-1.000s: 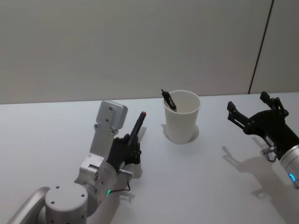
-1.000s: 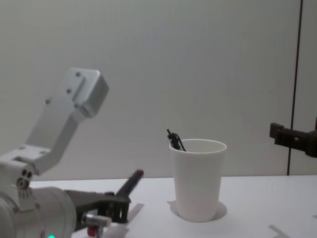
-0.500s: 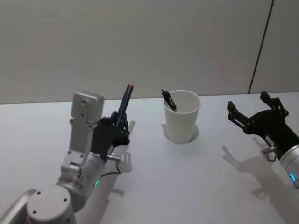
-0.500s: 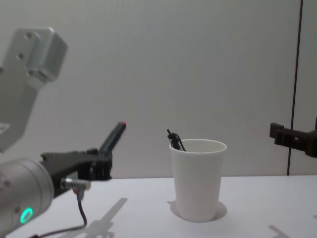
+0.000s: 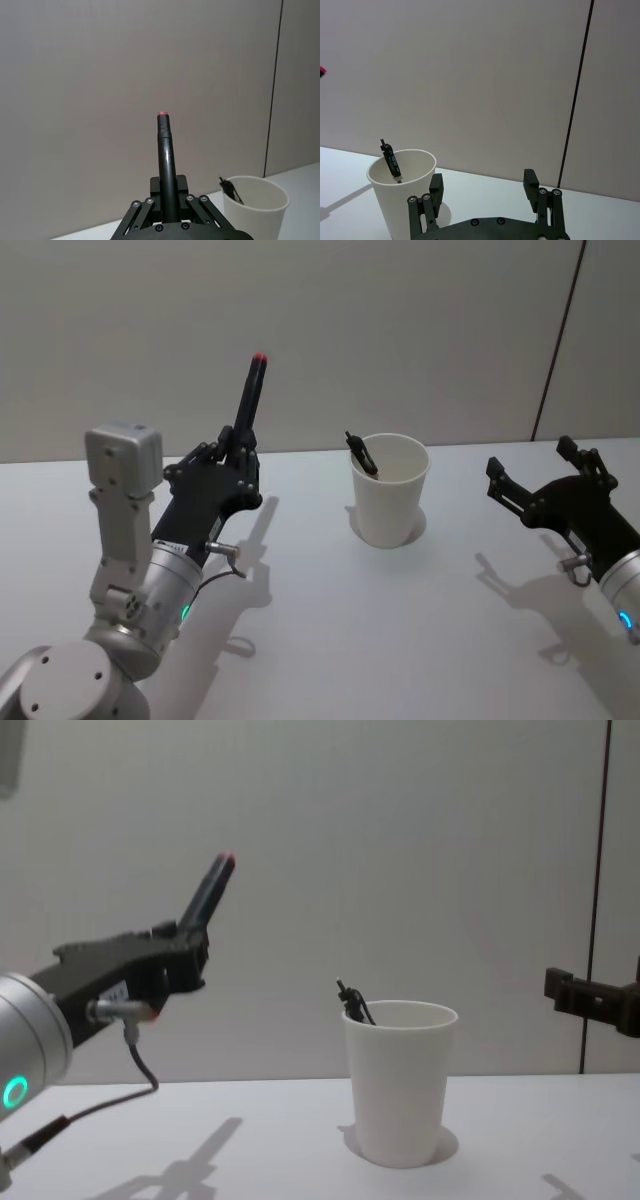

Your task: Place the pen into the pen holder.

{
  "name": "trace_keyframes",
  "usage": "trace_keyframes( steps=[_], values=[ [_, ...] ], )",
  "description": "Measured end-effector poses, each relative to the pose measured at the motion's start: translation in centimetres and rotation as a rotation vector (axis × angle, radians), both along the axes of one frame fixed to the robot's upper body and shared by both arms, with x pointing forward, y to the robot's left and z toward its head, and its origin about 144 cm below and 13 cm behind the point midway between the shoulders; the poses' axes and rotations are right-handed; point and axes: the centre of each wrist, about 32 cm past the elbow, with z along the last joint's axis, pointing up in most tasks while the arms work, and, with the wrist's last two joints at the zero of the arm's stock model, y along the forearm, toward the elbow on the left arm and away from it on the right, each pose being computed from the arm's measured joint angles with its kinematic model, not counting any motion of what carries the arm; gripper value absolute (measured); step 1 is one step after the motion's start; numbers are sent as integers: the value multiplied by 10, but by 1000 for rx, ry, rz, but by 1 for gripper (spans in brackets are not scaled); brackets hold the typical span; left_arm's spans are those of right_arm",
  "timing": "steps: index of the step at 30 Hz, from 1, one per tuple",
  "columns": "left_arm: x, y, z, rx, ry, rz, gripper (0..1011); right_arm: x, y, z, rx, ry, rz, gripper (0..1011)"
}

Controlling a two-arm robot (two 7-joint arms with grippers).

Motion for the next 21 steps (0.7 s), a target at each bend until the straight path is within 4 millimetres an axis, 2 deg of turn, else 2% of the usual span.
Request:
trace_keyframes(
  steps=[9, 21],
  values=[
    [5, 9, 1, -64, -99, -98, 182, 0, 0, 0, 0, 0, 0, 1001],
    [15, 16, 1, -94, -147, -263, 183, 0, 0, 0, 0, 0, 0, 1001]
  ],
)
